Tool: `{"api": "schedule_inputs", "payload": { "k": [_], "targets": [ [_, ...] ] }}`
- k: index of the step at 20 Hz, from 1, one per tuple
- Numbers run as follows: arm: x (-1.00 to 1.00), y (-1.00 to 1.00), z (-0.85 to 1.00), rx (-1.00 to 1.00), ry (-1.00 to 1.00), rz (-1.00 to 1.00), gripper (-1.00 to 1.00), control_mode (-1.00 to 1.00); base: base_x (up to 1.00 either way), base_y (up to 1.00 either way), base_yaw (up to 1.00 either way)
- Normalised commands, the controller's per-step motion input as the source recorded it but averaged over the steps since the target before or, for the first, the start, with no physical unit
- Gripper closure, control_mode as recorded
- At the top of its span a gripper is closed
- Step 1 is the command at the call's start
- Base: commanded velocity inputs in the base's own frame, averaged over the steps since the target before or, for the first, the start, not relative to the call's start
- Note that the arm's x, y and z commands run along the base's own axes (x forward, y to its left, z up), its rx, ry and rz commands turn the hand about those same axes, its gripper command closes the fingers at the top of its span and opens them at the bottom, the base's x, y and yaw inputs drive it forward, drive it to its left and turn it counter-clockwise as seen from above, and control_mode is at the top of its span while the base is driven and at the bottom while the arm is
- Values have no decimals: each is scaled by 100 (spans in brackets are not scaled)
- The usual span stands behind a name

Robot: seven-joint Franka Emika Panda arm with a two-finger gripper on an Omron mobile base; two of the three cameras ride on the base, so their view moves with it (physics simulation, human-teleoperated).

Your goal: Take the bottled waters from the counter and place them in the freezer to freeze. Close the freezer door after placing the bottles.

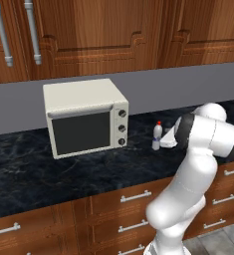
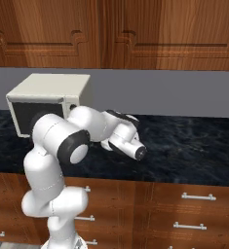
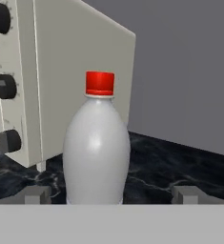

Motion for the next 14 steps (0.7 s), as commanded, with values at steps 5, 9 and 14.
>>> {"api": "schedule_inputs", "payload": {
  "k": [5,9,14],
  "targets": [
    [1,0,0,0,0,0,-100,-100,0,0,0],
    [8,13,0,0,2,0,-100,-100,0,0,0],
    [5,20,0,0,2,0,-100,-100,0,0,0]
  ]
}}
